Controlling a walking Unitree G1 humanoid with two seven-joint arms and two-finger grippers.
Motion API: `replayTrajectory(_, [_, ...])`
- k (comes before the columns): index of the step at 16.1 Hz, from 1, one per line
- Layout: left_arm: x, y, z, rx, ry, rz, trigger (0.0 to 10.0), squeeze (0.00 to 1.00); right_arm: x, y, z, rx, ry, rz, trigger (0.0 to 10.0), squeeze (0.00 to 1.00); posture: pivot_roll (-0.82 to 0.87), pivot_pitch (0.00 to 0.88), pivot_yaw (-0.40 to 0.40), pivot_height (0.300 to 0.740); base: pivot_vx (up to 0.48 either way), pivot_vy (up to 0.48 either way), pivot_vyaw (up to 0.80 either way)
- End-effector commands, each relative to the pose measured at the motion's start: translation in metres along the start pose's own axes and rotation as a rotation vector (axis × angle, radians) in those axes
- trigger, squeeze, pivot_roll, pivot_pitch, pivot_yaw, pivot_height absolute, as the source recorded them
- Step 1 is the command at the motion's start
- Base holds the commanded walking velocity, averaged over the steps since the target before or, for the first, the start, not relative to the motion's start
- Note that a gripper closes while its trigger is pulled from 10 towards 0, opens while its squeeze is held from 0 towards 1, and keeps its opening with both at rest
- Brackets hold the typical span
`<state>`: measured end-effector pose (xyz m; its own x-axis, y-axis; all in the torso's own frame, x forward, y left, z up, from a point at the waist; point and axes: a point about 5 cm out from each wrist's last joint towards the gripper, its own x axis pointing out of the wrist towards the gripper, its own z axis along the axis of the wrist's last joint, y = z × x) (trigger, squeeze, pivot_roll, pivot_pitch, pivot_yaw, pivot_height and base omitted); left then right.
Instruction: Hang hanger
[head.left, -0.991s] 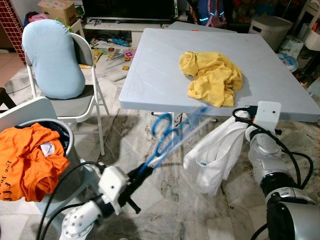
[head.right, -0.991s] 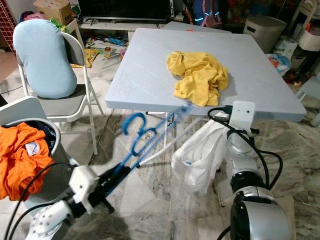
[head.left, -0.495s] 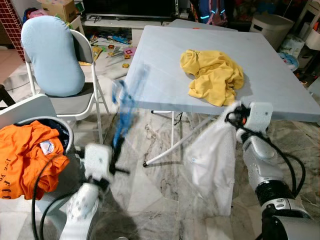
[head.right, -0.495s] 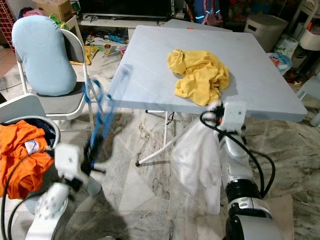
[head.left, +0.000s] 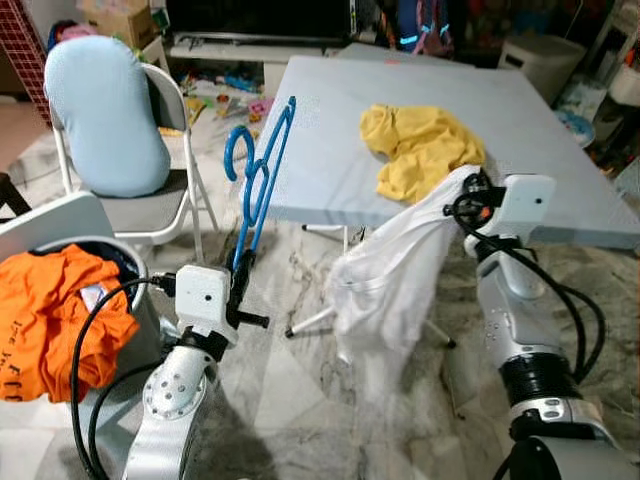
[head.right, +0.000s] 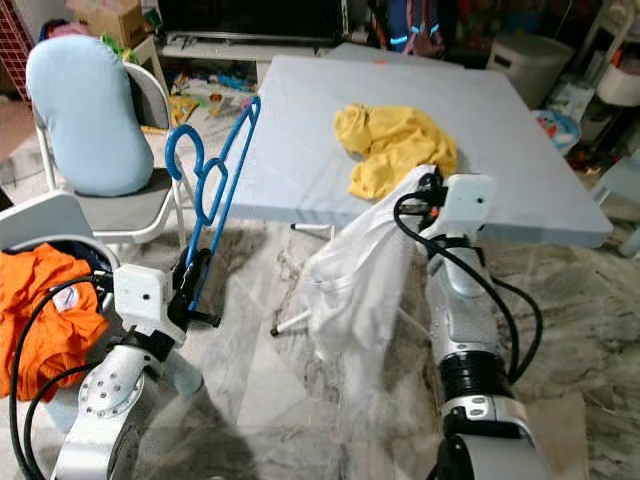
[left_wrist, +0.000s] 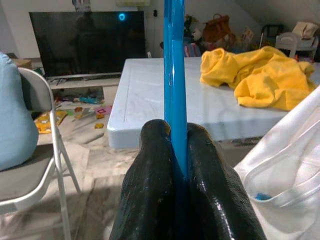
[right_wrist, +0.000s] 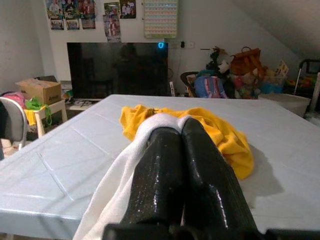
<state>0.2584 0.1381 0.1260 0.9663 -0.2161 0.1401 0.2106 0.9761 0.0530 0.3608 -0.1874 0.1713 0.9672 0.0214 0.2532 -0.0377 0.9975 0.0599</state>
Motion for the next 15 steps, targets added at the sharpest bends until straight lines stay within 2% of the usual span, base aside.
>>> replayTrajectory(1, [0.0030,0.0008,0.0095,0.004,-0.035,0.008,10.0,0.00,0.0039,-0.0008,0.0142,0.003,-0.053,-0.006,0.0,0.00,0.11,0.022,-0.032,0.740,0.375,0.000,0.00])
replayTrajectory(15, [0.0042,-0.0085,0.0067,-0.023,-0.013,-0.005,10.0,0.00,0.0013,0.0010,0.0138,-0.003,-0.029,0.009,0.0,0.00,0.09,0.040,-0.033,0.740,0.436,0.000,0.00])
